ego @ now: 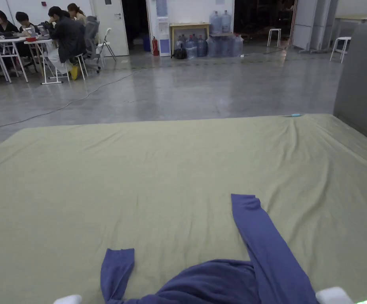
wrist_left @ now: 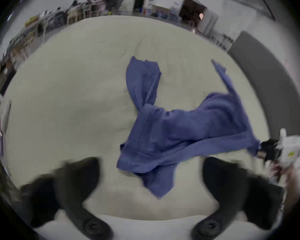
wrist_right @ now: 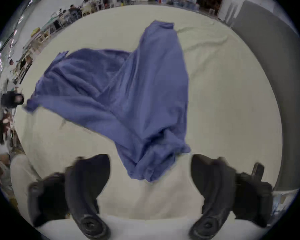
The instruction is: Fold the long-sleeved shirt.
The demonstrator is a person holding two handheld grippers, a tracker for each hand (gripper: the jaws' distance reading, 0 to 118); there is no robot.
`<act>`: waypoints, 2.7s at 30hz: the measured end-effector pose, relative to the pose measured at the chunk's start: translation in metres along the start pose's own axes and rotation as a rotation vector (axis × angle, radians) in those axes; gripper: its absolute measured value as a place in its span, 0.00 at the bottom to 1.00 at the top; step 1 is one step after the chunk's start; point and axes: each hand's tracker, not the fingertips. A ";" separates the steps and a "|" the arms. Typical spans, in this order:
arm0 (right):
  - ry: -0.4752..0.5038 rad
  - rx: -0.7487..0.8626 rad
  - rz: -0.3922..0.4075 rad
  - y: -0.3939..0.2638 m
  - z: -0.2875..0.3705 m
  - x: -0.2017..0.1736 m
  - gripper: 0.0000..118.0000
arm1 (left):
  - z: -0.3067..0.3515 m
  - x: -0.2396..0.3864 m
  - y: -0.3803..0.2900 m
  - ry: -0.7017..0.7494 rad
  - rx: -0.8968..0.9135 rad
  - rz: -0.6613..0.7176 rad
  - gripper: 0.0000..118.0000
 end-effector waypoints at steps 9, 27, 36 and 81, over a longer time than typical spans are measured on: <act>0.160 0.199 -0.056 -0.063 0.137 -0.039 0.58 | 0.109 0.028 -0.075 0.031 0.079 -0.127 0.79; 0.225 0.168 -0.032 -0.087 0.137 -0.069 0.00 | -0.030 -0.024 0.008 0.180 -0.062 0.107 0.89; 0.194 0.103 -0.091 -0.072 0.109 -0.052 0.00 | -0.032 -0.018 0.005 0.153 -0.087 0.083 0.00; -0.321 0.627 0.175 0.400 0.333 -0.009 0.04 | 0.239 0.110 0.386 -0.143 0.553 0.106 0.00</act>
